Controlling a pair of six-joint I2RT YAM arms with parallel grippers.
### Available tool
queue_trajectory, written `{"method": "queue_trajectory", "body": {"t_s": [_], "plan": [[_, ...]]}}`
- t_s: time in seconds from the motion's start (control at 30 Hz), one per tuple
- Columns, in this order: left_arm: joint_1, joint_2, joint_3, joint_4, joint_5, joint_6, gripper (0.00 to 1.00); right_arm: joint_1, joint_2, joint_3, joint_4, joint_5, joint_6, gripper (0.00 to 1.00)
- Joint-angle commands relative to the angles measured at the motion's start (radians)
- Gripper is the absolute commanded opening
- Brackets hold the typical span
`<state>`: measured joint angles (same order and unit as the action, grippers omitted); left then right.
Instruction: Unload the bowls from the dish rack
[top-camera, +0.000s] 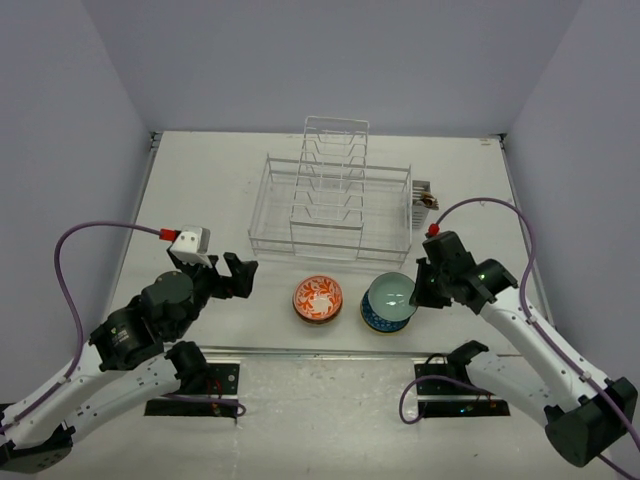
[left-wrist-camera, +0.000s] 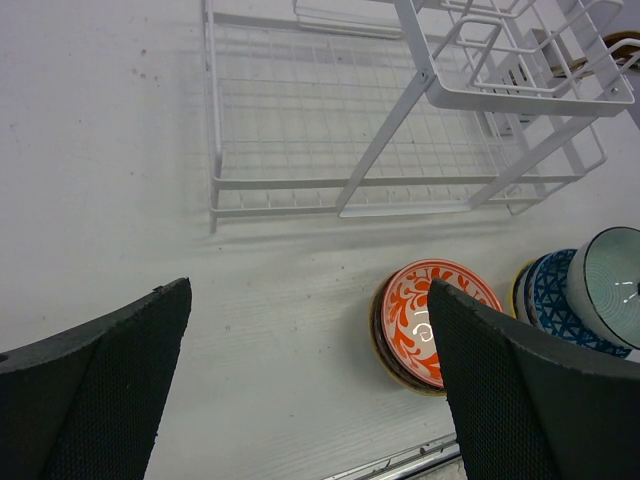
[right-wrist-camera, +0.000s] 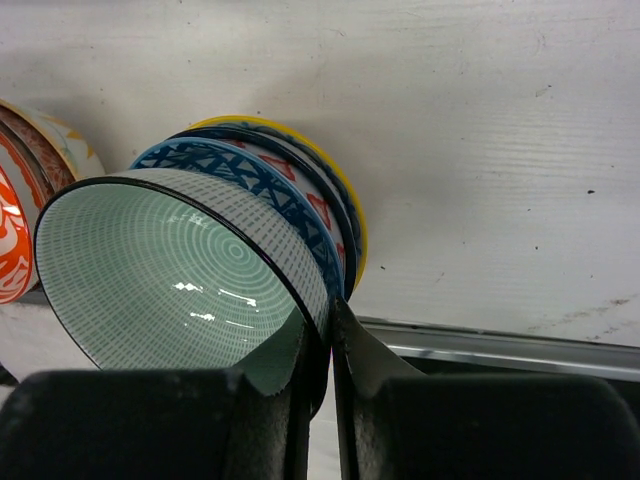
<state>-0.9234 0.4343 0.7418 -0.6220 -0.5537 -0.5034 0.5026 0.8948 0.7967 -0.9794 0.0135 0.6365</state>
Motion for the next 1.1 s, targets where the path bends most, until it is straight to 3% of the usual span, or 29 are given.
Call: {"method": "queue_trajectory", "body": {"t_s": [0.0, 0.23, 0.4, 0.5, 0.7, 0.8, 0.9, 0.93, 1.07], "plan": [[-0.002, -0.002, -0.002, 0.042, -0.003, 0.016, 1.0, -0.006, -0.004, 0.012, 0.042, -0.009, 0.012, 0.11], [-0.002, 0.0, -0.001, 0.044, -0.008, 0.017, 1.0, -0.006, 0.016, 0.019, 0.044, -0.038, 0.002, 0.2], [0.0, -0.002, 0.013, 0.021, -0.049, 0.0, 1.0, -0.006, 0.006, 0.045, 0.038, -0.023, 0.006, 0.37], [0.0, -0.019, 0.01, 0.024, -0.058, 0.002, 1.0, -0.006, 0.01, 0.071, 0.01, -0.017, 0.002, 0.39], [0.0, -0.031, 0.008, 0.027, -0.055, 0.002, 1.0, -0.006, 0.027, 0.079, -0.004, 0.005, -0.006, 0.16], [0.0, -0.028, 0.008, 0.025, -0.06, 0.002, 1.0, -0.006, 0.026, 0.087, -0.008, 0.026, -0.003, 0.15], [0.0, -0.006, 0.017, 0.005, -0.121, -0.026, 1.0, -0.006, -0.01, 0.131, -0.025, 0.091, -0.008, 0.25], [0.0, 0.007, 0.033, -0.027, -0.185, -0.062, 1.0, -0.006, -0.035, 0.171, -0.027, 0.142, -0.015, 0.37], [0.0, 0.124, 0.099, -0.14, -0.301, -0.164, 1.0, -0.006, -0.086, 0.28, -0.025, 0.302, -0.067, 0.41]]}}
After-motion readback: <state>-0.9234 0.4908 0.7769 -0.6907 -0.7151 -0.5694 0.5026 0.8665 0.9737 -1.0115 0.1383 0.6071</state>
